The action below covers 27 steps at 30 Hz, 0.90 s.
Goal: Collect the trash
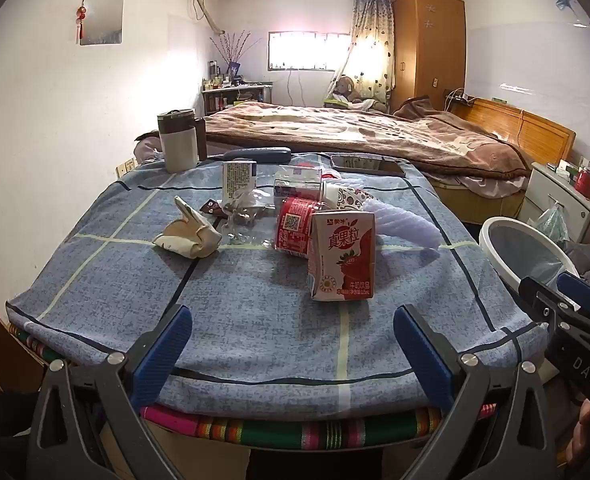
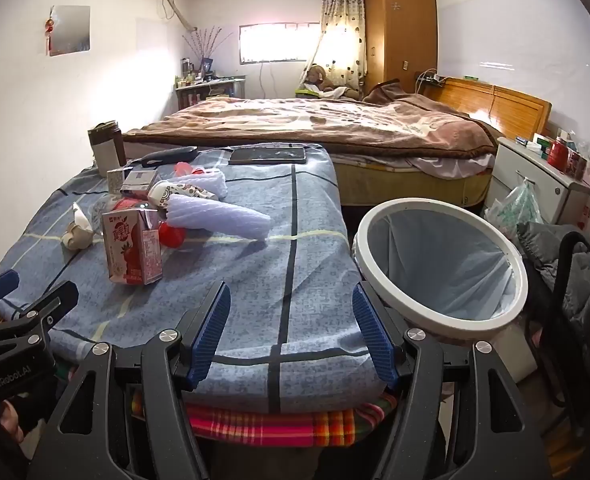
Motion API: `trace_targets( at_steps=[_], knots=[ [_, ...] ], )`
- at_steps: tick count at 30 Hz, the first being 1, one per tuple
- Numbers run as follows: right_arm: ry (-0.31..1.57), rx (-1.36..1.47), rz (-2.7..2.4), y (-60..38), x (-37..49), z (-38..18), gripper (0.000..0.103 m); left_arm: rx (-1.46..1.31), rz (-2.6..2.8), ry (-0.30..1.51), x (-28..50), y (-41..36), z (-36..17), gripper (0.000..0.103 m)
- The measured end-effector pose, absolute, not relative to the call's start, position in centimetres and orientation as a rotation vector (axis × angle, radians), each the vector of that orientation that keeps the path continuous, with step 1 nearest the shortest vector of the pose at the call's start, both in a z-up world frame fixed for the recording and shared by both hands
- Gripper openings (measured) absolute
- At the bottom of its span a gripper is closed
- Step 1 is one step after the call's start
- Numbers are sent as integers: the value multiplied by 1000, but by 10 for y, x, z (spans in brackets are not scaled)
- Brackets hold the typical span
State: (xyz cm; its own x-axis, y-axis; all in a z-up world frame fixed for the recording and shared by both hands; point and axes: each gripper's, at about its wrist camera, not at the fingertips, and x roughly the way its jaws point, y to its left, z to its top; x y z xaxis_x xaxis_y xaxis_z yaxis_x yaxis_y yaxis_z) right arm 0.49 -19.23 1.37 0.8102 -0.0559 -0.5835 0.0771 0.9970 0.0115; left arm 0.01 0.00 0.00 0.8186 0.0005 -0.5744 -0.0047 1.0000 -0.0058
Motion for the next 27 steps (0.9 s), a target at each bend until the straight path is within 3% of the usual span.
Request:
trace_targets(
  at_steps=[27],
  knots=[
    [610,40,-67,-192,3,14,65,-11,27,608,-3,4,2,102]
  ],
)
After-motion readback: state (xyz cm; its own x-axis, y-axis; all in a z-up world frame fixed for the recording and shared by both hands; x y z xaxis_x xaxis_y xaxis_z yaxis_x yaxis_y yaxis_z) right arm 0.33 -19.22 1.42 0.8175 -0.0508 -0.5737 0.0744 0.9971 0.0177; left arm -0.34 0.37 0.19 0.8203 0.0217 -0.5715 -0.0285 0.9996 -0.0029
